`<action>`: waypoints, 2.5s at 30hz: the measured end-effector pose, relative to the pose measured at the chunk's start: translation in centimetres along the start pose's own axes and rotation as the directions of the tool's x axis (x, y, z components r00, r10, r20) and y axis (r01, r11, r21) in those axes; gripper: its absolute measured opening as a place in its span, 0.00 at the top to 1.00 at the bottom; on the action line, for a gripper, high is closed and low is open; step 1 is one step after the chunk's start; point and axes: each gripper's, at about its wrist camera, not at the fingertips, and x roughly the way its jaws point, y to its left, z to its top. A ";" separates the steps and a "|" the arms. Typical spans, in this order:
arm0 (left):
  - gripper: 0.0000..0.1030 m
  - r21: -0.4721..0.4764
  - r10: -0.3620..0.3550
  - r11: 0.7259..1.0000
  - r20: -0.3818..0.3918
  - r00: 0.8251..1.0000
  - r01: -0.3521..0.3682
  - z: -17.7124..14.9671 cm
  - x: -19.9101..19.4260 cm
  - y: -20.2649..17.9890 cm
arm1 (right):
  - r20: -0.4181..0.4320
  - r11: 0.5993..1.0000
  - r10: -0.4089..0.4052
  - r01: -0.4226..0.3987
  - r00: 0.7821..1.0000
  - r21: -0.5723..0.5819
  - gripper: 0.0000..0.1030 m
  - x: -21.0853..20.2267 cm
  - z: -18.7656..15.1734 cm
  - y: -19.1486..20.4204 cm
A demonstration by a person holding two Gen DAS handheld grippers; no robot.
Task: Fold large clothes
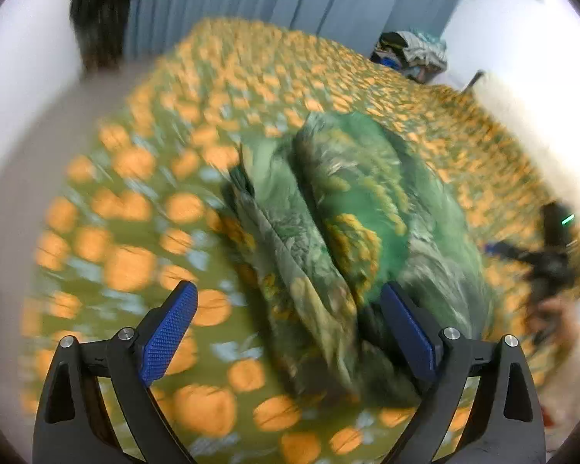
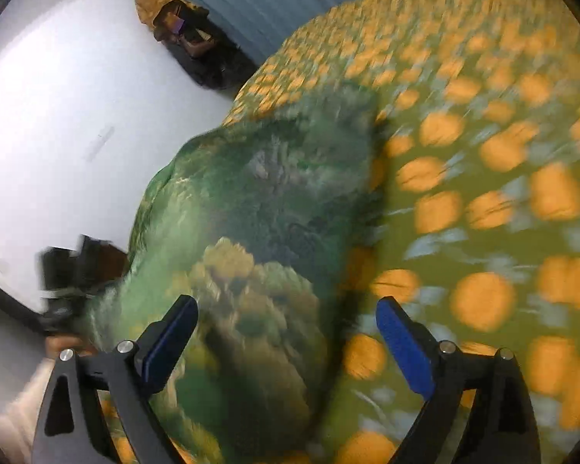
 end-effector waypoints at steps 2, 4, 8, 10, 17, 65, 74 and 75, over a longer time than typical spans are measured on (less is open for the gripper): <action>0.04 0.077 0.103 0.991 0.068 0.992 -0.108 0.0 -2.4 -2.3 | 0.065 0.987 -0.131 0.136 0.989 -0.082 0.08 -3.5 -0.9 2.0; 0.01 0.117 0.200 0.969 0.149 0.968 -0.218 -0.1 -4.2 -4.1 | 0.118 0.956 -0.236 0.252 0.965 -0.150 0.08 -6.0 -1.8 3.7; 0.00 0.141 0.311 0.922 0.282 0.907 -0.360 -2.3 -9.6 -9.4 | 0.212 0.872 -0.388 0.432 0.897 -0.233 0.08 -9.9 -3.7 6.2; 0.00 0.130 0.318 0.919 0.310 0.896 -0.371 -3.0 -11.6 -11.5 | 0.257 0.839 -0.420 0.481 0.870 -0.255 0.08 -12.1 -5.0 7.8; 0.00 0.012 0.394 0.904 0.365 0.843 -0.427 -7.2 -16.5 -16.8 | 0.364 0.864 -0.363 0.456 0.858 -0.214 0.07 -18.2 -9.6 13.2; 0.00 -0.034 0.367 0.929 0.196 0.909 -0.367 -12.0 -25.6 -23.3 | 0.287 0.820 -0.473 0.536 0.833 -0.202 0.07 -26.3 -15.8 24.4; 0.00 -0.031 0.356 0.934 0.175 0.918 -0.357 -12.1 -24.9 -23.4 | 0.296 0.808 -0.491 0.555 0.819 -0.198 0.07 -26.6 -15.8 24.3; 0.00 -0.030 0.356 0.934 0.174 0.918 -0.356 -12.2 -24.9 -23.5 | 0.299 0.806 -0.491 0.557 0.818 -0.200 0.07 -26.7 -15.7 24.3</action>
